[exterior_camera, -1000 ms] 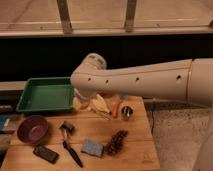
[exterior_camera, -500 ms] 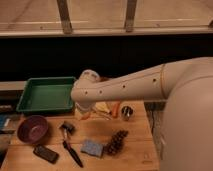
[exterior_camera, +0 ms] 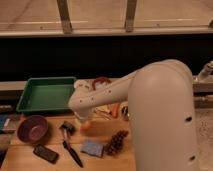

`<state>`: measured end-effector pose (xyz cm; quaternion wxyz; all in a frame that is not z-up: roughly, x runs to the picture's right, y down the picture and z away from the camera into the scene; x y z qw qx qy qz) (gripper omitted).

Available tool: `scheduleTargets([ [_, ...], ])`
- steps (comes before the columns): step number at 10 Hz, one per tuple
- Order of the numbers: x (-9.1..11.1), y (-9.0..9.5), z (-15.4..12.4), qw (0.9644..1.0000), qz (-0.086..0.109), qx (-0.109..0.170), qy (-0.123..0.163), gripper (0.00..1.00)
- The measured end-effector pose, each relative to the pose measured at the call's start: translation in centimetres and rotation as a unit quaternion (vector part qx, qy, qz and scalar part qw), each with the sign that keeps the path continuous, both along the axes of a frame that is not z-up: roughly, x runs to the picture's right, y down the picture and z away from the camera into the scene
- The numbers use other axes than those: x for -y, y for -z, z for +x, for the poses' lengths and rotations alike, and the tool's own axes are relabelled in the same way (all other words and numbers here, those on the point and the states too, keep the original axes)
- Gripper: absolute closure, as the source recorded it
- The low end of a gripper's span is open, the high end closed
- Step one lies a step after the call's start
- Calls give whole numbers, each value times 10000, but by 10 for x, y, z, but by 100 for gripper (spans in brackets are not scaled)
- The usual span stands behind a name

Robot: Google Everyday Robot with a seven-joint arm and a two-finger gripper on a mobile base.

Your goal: Place apple in table surface

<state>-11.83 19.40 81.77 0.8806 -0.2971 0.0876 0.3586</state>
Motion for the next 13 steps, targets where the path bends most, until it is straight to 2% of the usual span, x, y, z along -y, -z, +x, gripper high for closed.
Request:
scheduleTargets([
  [2, -5, -3, 2, 9999, -58, -78, -45, 99],
  [3, -6, -2, 4, 9999, -92, -118, -63, 93],
  [6, -6, 4, 13, 9997, -98, -181, -106, 61],
  [10, -9, 5, 8, 9998, -158, -112, 18, 23],
  [13, -8, 5, 7, 9998, -190, -31, -3, 20],
])
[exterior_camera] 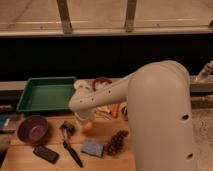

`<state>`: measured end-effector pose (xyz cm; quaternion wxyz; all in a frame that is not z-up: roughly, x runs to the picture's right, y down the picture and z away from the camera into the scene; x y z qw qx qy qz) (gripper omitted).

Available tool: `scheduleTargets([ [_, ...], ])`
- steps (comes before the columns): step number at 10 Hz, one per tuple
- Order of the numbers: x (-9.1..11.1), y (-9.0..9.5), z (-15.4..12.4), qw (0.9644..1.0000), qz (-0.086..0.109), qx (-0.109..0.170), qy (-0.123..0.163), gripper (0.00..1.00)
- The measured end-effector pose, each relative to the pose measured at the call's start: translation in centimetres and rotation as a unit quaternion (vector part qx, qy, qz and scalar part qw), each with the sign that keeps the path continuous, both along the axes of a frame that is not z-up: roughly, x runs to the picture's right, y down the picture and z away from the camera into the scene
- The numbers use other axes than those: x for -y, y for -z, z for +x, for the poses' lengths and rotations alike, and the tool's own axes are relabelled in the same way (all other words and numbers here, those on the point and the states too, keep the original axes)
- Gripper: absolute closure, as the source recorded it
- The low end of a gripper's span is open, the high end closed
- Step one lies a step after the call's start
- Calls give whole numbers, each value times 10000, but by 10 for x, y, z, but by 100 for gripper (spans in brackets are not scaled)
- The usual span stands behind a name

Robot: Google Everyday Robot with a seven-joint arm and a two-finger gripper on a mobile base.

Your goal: Place apple in table surface

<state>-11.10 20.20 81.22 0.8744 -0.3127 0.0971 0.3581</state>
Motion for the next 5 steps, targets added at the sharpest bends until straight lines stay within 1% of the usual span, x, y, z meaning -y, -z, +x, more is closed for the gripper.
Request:
scheduleTargets([
  [1, 4, 5, 1, 9999, 40, 102, -73, 20],
  [2, 6, 8, 2, 9998, 73, 140, -96, 20],
  [3, 11, 18, -1, 9995, 173, 251, -128, 20],
  [5, 13, 19, 0, 9994, 210, 265, -122, 20],
])
